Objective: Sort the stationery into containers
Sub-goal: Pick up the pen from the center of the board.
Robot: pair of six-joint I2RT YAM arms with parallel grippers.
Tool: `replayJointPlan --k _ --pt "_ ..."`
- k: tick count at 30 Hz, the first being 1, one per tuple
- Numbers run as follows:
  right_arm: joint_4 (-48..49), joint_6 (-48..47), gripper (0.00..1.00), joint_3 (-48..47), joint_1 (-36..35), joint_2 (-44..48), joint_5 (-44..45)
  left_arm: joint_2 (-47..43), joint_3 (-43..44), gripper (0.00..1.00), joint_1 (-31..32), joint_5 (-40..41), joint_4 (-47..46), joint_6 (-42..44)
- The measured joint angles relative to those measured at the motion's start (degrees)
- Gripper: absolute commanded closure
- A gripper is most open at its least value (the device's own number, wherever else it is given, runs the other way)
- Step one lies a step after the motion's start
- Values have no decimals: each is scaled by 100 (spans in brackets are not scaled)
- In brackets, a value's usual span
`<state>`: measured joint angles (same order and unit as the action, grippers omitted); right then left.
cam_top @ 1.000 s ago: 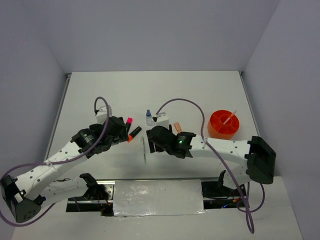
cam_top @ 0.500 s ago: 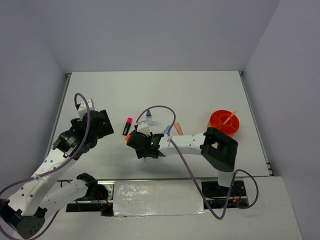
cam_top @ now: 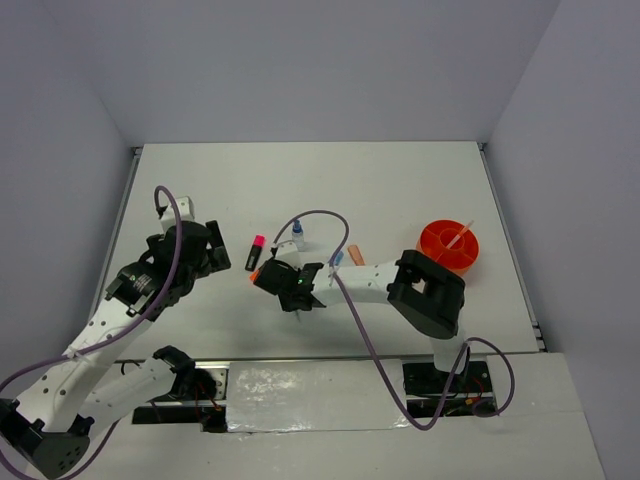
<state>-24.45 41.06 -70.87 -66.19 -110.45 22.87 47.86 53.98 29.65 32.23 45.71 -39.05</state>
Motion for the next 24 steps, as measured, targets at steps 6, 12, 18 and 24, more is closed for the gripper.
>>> replayJointPlan --k 6,12,18,24 --pt "122 151 100 177 46 131 7 0 -4 1 0 -144 -79 52" --pt "-160 326 100 385 48 588 199 66 -168 1 0 -791 -393 332" --pt "-393 348 100 407 46 2009 557 225 -608 5 0 -1360 -680 -87" --pt "-435 190 100 680 46 3471 839 433 -1388 4 649 -2081 -1010 -415"
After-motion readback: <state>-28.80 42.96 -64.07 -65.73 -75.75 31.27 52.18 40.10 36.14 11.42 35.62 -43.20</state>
